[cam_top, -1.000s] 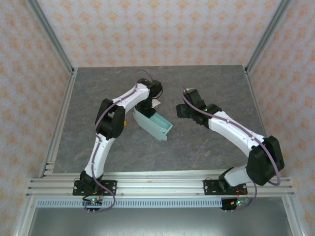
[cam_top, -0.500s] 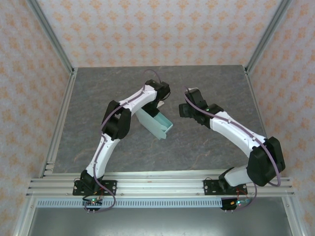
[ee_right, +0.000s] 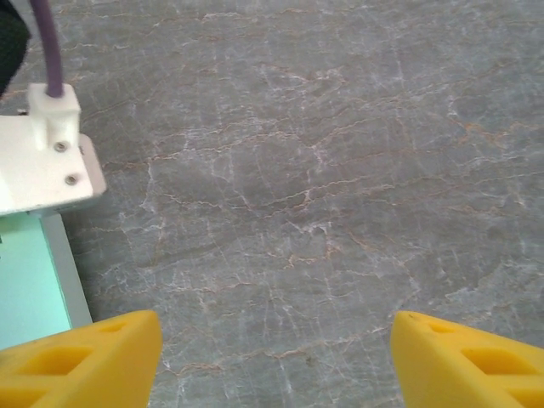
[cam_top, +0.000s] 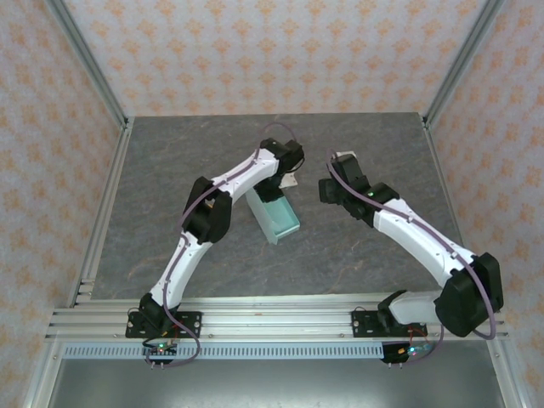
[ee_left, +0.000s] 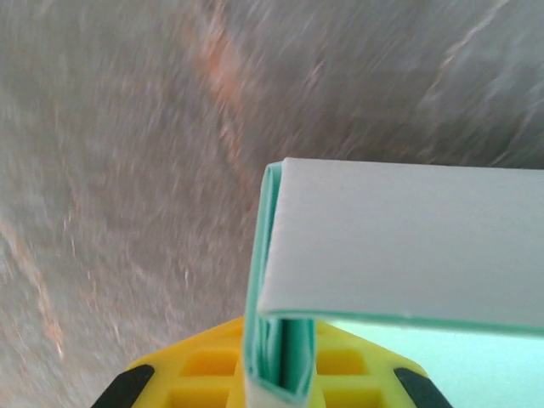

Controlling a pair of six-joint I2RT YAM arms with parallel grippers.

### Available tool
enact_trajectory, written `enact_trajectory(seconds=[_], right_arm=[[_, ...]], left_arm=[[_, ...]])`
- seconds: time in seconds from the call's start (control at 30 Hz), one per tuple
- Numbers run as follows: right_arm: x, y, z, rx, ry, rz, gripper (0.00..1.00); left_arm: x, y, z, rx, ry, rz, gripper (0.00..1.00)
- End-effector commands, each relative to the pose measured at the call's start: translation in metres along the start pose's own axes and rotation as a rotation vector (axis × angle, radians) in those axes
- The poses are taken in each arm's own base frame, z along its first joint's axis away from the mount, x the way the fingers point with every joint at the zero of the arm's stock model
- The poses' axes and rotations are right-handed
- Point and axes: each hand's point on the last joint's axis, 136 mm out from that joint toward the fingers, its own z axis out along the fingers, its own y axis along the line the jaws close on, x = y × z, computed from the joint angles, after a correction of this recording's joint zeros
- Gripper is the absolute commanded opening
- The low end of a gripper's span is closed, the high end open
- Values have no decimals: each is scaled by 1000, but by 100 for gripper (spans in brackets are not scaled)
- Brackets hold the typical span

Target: Fold the paper box

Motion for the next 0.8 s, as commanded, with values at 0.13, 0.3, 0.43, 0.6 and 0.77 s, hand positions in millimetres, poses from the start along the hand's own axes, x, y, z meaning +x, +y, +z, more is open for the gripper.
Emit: enact_trajectory(seconds=[0.13, 0.3, 0.43, 0.6, 0.77], right_arm=[[16, -24, -16, 73, 15, 19, 72], [26, -21, -15, 48, 36, 31, 72], [28, -16, -13, 20, 42, 40, 72], [30, -9, -11, -17, 45, 57, 71], [37, -2, -5, -52, 59, 75, 71]], left_arm=[[-27, -8, 5, 37, -49, 146, 16], [-35, -5, -1, 13, -70, 140, 30], [-37, -6, -15, 26, -110, 126, 40], [-34, -7, -28, 33, -128, 126, 50], [-39, -4, -46, 29, -189, 106, 56]])
